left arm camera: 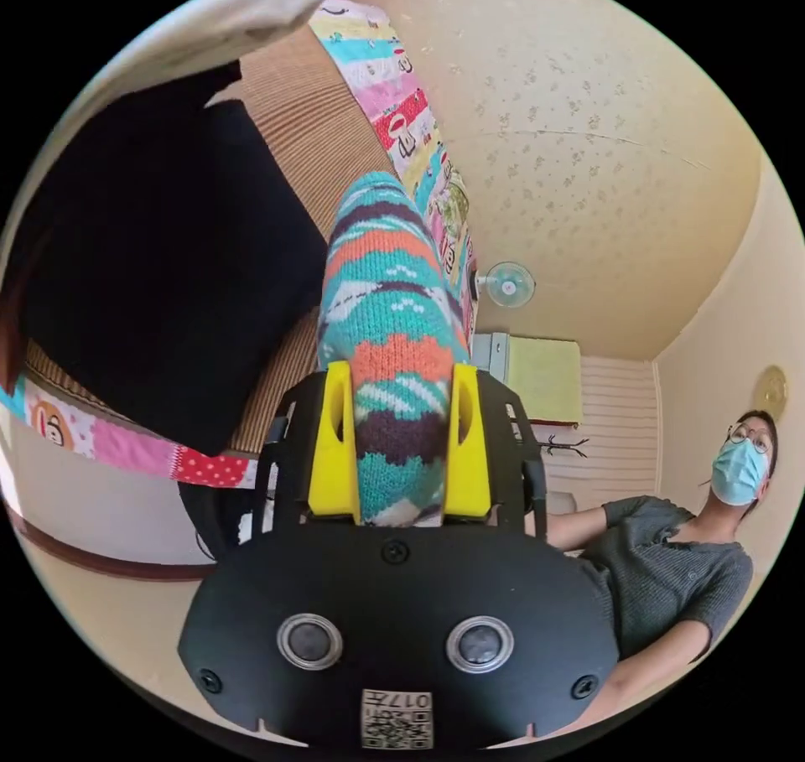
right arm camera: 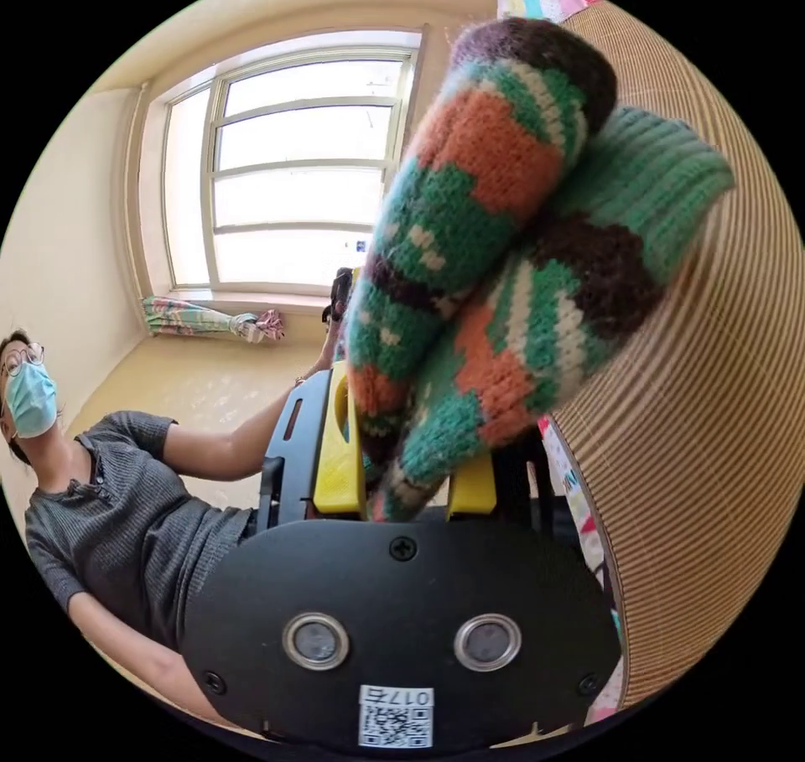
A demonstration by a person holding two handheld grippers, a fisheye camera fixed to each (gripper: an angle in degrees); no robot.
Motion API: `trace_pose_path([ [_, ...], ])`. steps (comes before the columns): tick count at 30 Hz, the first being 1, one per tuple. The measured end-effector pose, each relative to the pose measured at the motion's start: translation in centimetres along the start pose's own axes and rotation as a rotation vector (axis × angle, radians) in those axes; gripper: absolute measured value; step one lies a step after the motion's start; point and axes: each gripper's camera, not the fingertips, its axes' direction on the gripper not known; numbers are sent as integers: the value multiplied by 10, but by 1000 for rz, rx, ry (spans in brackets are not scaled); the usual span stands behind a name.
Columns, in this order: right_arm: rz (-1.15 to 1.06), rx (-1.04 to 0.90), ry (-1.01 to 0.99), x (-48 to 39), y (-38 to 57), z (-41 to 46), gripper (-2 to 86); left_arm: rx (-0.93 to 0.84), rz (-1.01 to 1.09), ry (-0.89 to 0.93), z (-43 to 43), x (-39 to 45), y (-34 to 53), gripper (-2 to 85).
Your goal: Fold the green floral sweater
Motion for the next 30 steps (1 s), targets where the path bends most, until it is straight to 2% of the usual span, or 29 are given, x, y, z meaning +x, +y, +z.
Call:
trace_pose_path([
  [3, 130, 43, -6, 38, -27, 46, 154, 135, -83, -192, -59, -9, -15, 168],
  [5, 280, -18, -13, 73, -36, 77, 165, 329, -184, -400, -94, -9, 1, 158],
  [6, 390, -71, 26, 93, -37, 95, 173, 361, -180, -426, -99, -7, 8, 143],
  [8, 398, -156, 132, 94, -41, 120, 178, 403, -111, -430, -106, -1, 34, 111],
  [11, 299, -196, 234, 67, -53, 142, 174, 297, -98, -413, -89, -12, 74, 113],
  [14, 313, -142, 162, 75, -49, 141, 174, 176, -109, -411, -63, -31, 121, 113],
  [16, 425, -126, 101, 104, -33, 128, 174, 130, -165, -399, -48, -46, 145, 113],
  [19, 440, -117, 16, 105, -16, 104, 161, 91, -234, -352, -31, -64, 165, 113],
  [25, 358, -146, 94, 65, 64, 8, 31, 169, -187, -381, -18, -51, 131, 112],
  [27, 378, -118, 135, 58, 104, -33, 20, 145, -190, -451, -1, -54, 110, 105],
  [30, 477, 6, 185, 47, 181, -110, 14, 12, -300, -528, 46, -89, 85, 91],
])
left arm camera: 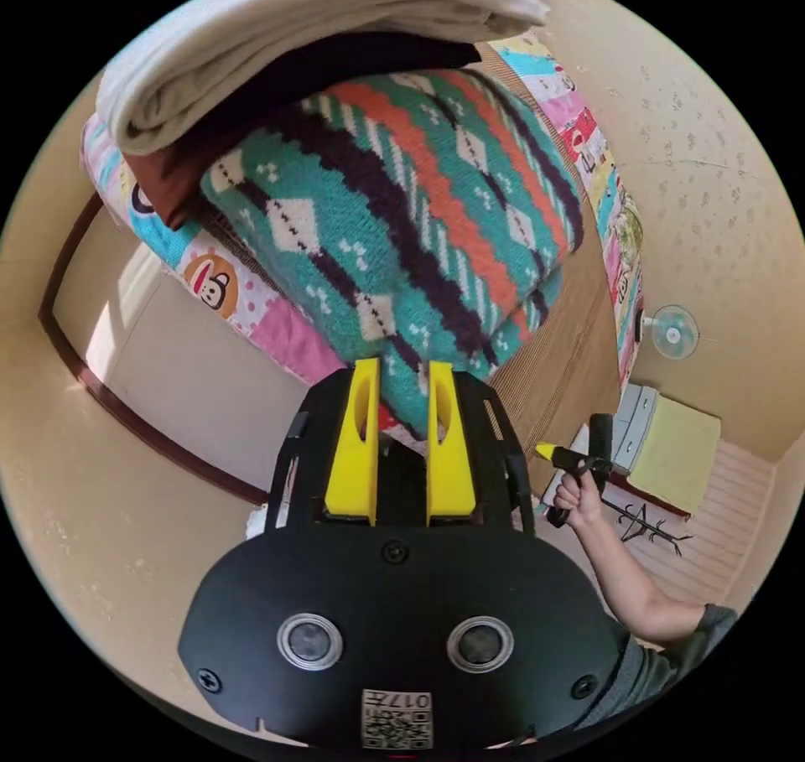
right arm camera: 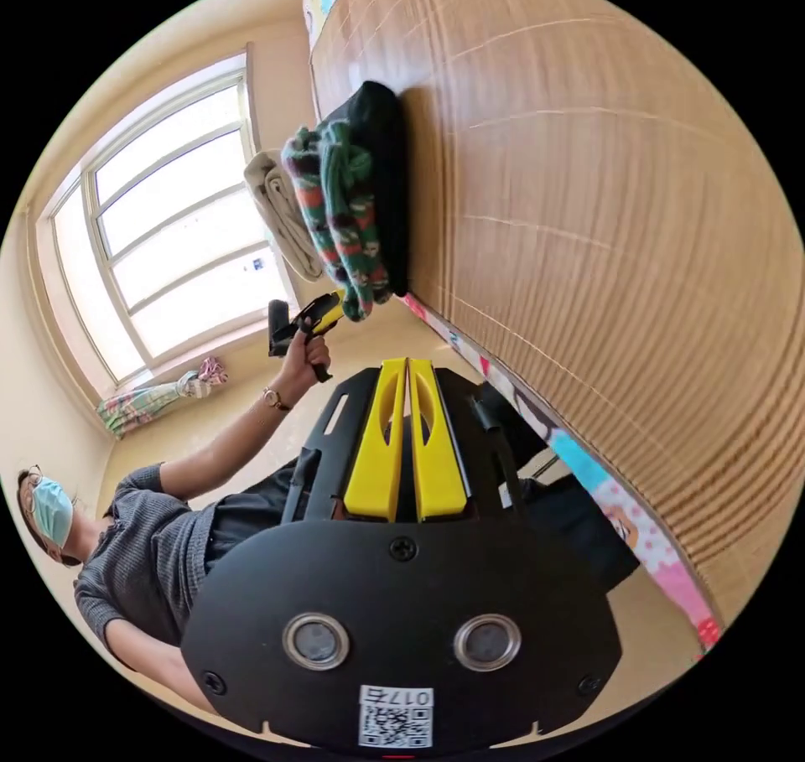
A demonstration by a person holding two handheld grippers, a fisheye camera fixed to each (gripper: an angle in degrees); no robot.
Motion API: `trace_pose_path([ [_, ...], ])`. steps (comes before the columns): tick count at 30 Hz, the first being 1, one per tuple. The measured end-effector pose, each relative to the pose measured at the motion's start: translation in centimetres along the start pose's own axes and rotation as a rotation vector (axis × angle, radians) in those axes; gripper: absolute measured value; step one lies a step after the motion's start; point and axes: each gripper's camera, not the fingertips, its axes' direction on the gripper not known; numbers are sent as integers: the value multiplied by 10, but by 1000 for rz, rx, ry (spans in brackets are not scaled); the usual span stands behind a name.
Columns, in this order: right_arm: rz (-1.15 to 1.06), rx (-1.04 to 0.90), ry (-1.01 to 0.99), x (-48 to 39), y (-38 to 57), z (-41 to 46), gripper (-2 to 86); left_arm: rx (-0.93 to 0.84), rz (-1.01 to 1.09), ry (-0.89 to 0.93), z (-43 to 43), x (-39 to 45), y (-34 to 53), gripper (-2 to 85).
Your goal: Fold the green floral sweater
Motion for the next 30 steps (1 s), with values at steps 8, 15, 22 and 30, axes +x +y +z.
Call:
trace_pose_path([
  [8, 237, 495, -93, 86, 207, -160, 36, 104, -178, -75, 24, 24, 18, 89],
  [15, 434, 901, -319, 162, 366, -239, 78, 75, -286, -208, 70, 63, 97, 41],
  [22, 436, 1316, -320, 172, 474, -346, 107, -15, -377, -124, 168, 115, 171, 26],
  [30, 612, 1758, -536, 193, 547, -410, 178, 64, -313, 1, 192, 169, 176, 30],
])
